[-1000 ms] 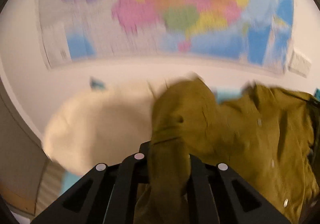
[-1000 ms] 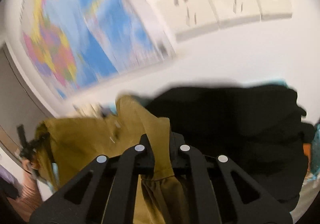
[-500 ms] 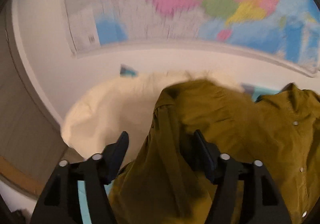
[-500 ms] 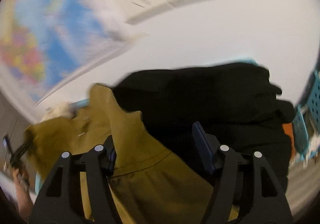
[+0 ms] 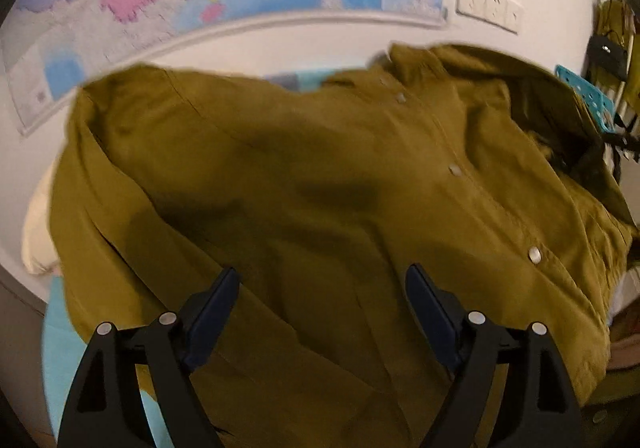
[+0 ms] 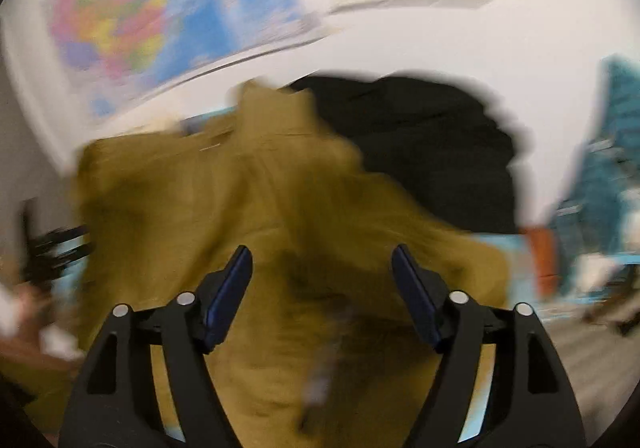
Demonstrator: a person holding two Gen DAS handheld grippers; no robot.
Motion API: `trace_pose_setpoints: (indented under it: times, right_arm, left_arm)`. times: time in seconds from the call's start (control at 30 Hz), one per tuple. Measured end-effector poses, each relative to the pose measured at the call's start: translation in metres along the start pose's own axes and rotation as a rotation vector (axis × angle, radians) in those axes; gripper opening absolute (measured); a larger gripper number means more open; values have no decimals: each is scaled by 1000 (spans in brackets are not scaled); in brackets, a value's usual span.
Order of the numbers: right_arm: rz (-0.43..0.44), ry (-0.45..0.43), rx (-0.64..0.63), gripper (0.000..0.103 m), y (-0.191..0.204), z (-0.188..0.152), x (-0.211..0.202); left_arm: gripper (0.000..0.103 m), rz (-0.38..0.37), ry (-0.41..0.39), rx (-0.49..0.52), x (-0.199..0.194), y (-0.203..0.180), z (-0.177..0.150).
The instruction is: Fold large clothes
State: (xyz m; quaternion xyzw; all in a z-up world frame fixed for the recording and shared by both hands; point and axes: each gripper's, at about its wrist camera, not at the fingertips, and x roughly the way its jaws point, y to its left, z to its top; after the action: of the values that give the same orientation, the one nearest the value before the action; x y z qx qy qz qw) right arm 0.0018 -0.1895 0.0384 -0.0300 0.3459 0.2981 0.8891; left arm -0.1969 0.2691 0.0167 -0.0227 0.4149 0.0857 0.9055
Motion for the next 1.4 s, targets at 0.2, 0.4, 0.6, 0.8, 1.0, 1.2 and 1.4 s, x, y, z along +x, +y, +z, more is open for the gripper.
trace_pose_setpoints:
  times: [0.2,0.4,0.6,0.8,1.0,1.2,1.4]
  right_arm:
    - [272,13,-5,78,10,-28,-25]
    - [288,271,32,78,22,-82,27]
    - [325,274,87,24,17,-106,44]
    - [388,175,171,5,-7,-96,-2]
    - [191,264,168,38,-27,-110,0]
    - [78,32,101,74,-47,-81,-56]
    - [-66,109,-28,77,-33,-61,7]
  left_arm:
    - [82,-49,24,-32,-9,0,-22]
    - [83,-114,112,-66,-13,7,-57]
    - [96,-138,184,-118,-10,11,-83]
    - [84,-43,174,-103,-6,-7,-86]
    - [83,-8,203,-67,-5,-12,-82]
    - [82,-87,97,-30,-34,-23,-67]
    - [83,-139,-31,61,-58,-54,-39]
